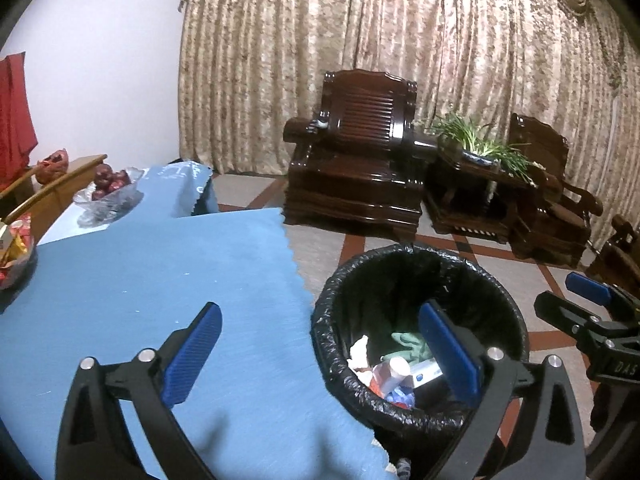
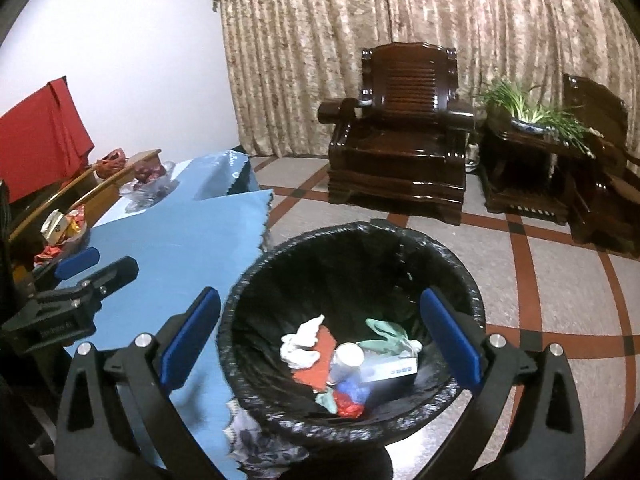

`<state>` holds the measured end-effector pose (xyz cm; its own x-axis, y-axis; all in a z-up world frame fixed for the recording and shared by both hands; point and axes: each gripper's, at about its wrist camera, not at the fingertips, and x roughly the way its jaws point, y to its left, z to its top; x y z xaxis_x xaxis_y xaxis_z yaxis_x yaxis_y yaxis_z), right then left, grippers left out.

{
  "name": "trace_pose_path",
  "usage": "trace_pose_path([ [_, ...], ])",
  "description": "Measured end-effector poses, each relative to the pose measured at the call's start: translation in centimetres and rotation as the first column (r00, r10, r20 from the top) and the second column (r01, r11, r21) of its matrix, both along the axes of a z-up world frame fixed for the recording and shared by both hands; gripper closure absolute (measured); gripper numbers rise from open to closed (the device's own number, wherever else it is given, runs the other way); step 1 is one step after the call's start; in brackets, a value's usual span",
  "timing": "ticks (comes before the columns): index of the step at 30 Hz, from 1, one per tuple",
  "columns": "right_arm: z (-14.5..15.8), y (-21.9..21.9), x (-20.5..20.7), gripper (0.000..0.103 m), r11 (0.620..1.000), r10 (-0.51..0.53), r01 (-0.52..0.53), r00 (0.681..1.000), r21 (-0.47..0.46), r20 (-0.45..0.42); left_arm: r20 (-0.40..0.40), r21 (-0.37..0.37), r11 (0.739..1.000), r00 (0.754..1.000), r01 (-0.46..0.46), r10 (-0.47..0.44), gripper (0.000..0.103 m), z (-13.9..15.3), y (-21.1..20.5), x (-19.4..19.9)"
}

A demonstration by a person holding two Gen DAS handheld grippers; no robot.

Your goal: Collect trash

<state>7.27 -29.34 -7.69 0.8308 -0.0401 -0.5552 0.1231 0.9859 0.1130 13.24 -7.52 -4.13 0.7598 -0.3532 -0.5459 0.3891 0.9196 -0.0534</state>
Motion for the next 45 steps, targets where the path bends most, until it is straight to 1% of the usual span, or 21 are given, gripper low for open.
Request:
trace_pose_path([
  [10,3.2,2.3,-1.2,0.005,0.999,0.034,-0.034,0.999,-0.006,0.012,0.026,-0.012,0.999,0.999,-0.031,0.031,0.006,2.7,1.7,-2.4],
  [17,5.2,3.3,-2.4,0.005,0.998,0.057,-0.056,0.997,-0.014,0.042,0.050,0.000,0.999,0.997,-0.051,0.051,0.006,4.1,2.5,-4.0],
  [20,5.8,3.7,-2.8,0.005,0.998,0.066,-0.065,0.996,-0.022,0.054,0.055,-0.007,0.999,0.997,-0.052,0.053,0.006,4.6,2.8,-4.6],
  [28,6.7,4.5,-3.4,0.005,0.996,0.091,-0.089,0.994,-0.031,0.065,0.079,-0.019,0.998,0.995,-0.065,0.066,0.006,5.7,3.5,-5.7],
  [45,7.4,5.1,-3.4,0.005,0.994,0.102,-0.098,0.992,-0.043,0.080,0.096,-0.022,0.997,0.993,-0.068,0.070,0.006,6.2,3.7,-6.4],
])
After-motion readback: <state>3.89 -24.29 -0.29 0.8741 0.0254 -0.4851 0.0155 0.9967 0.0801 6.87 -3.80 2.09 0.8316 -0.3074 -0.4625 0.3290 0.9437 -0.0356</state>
